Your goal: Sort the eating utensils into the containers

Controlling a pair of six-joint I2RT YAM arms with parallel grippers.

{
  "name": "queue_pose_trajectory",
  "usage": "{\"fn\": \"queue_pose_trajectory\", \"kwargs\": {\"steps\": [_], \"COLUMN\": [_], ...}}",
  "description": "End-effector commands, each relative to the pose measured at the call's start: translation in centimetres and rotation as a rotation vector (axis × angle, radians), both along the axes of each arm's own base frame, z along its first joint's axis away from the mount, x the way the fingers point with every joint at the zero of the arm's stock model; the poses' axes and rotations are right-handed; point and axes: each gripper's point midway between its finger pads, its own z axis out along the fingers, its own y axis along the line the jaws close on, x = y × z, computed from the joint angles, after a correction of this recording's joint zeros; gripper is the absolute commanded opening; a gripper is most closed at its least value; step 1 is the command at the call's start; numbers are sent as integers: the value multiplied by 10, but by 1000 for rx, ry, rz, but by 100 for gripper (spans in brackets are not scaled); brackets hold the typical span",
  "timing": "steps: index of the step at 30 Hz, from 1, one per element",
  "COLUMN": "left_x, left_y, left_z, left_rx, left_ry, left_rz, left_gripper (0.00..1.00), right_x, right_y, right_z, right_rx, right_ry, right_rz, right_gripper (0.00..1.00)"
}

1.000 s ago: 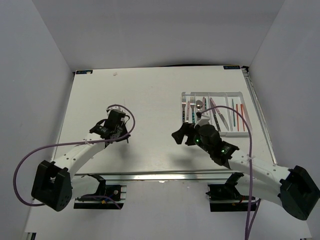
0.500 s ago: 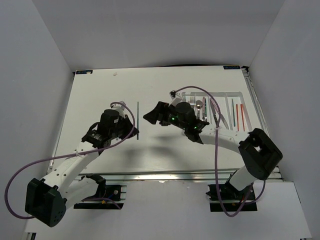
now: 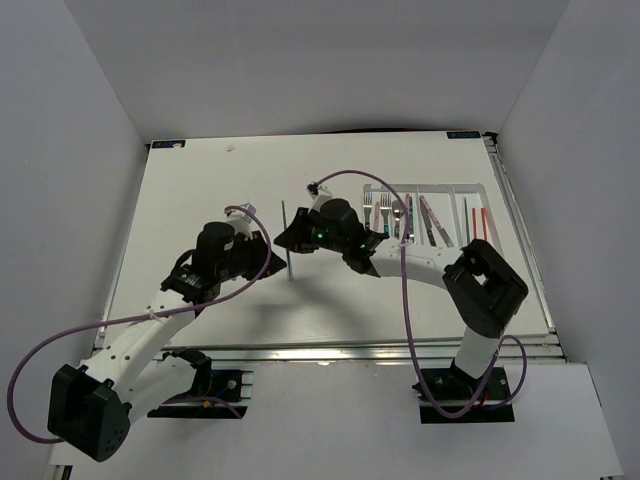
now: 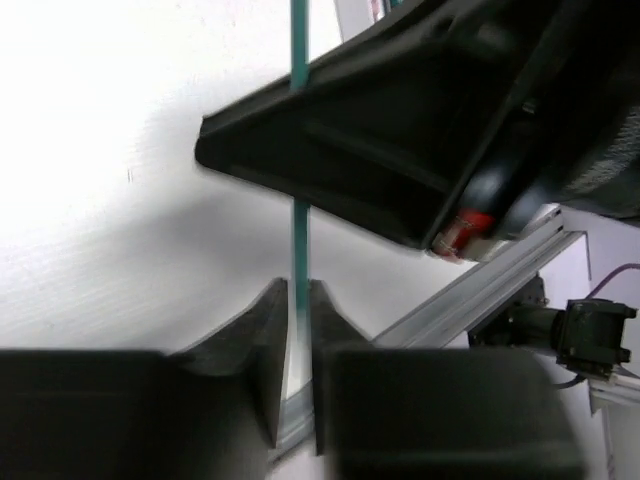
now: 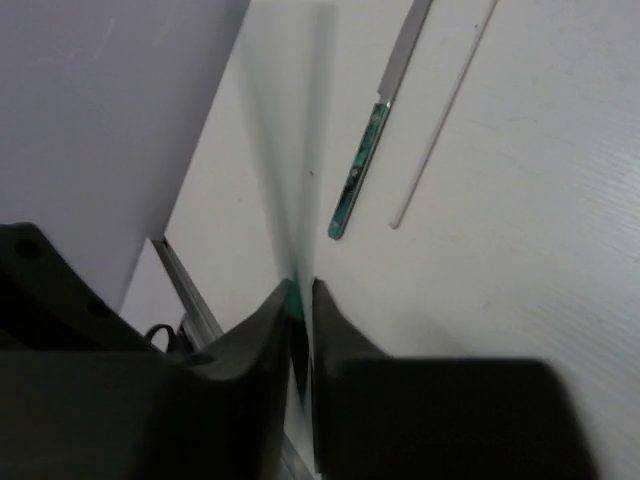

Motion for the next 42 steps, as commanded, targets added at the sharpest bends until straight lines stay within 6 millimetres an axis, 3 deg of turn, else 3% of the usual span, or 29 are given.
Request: {"fn": "queue_pose_trajectory", "kwargs": {"steps": [1, 2, 3, 4, 5, 6, 7, 8, 10, 11, 12, 13, 14, 16, 17, 18, 19, 21, 23, 24, 29, 31, 32, 34, 35, 37, 42], "left_x": [-2, 11, 15, 11, 21, 27, 26, 27, 30, 29, 28, 28, 30, 33, 33, 33, 33, 33, 33, 33, 33, 33, 33, 34, 36, 37, 46], "left_y": [3, 16, 29, 47, 60, 85, 98, 108, 124, 123, 124, 126, 126, 129, 127, 124, 121, 121, 119, 118, 114, 114, 113, 113, 112, 112, 99], "left_z": [12, 24, 26, 18, 36, 38, 38, 43, 36, 22, 18, 18, 16, 13, 7, 6, 4, 0, -1, 0, -1, -1, -2, -2, -4, -6, -13], "left_rx": [32, 87, 157, 256, 312, 426, 484, 516, 556, 544, 549, 564, 584, 595, 603, 600, 596, 606, 599, 591, 581, 582, 583, 585, 592, 595, 543], "left_ry": [-36, -68, -78, -36, -75, -103, -103, -126, -142, -137, -125, -115, -101, -103, -87, -80, -76, -61, -62, -65, -66, -66, -65, -63, -56, -47, 10], "left_rz": [-22, 64, 103, 147, 206, 289, 321, 356, 438, 448, 449, 454, 453, 470, 456, 441, 421, 417, 408, 404, 381, 383, 380, 379, 376, 373, 387], "left_gripper": [30, 52, 71, 98, 98, 98, 98, 98, 98, 98, 98, 98, 98, 98, 98, 98, 98, 98, 98, 98, 98, 98, 98, 98, 98, 98, 98], "right_x": [9, 15, 25, 32, 52, 72, 86, 110, 133, 134, 136, 139, 136, 130, 127, 138, 136, 149, 153, 153, 155, 152, 150, 148, 149, 153, 154], "right_y": [7, -2, -14, -30, -65, -96, -126, -177, -280, -323, -356, -406, -445, -502, -517, -519, -519, -519, -532, -537, -531, -531, -535, -535, -532, -523, -491], "right_z": [46, 46, 45, 52, 36, 33, 35, 27, 13, 6, 3, 0, 3, 0, 0, 5, -12, -25, -31, -55, -82, -81, -74, -64, -51, -35, 37], "right_rx": [7, -31, -75, -113, -236, -325, -408, -555, -826, -995, -1081, -1166, -1298, -1447, -1497, -1437, -1408, -1413, -1490, -1512, -1491, -1495, -1510, -1496, -1464, -1410, -1262], "right_ry": [-164, -173, -191, -216, -217, -241, -263, -274, -180, -154, -121, -59, -33, 78, 90, 38, 42, -7, 45, 122, 225, 230, 222, 208, 183, 144, -28], "right_rz": [46, 40, 4, -31, -79, -170, -238, -318, -509, -545, -591, -675, -736, -825, -840, -888, -849, -826, -834, -809, -760, -759, -782, -805, -822, -832, -904], "right_gripper": [5, 0, 0, 0, 0, 0, 0, 0, 0, 0, 0, 0, 0, 0, 0, 0, 0, 0, 0, 0, 0, 14, 21, 50, 85, 89, 89]}}
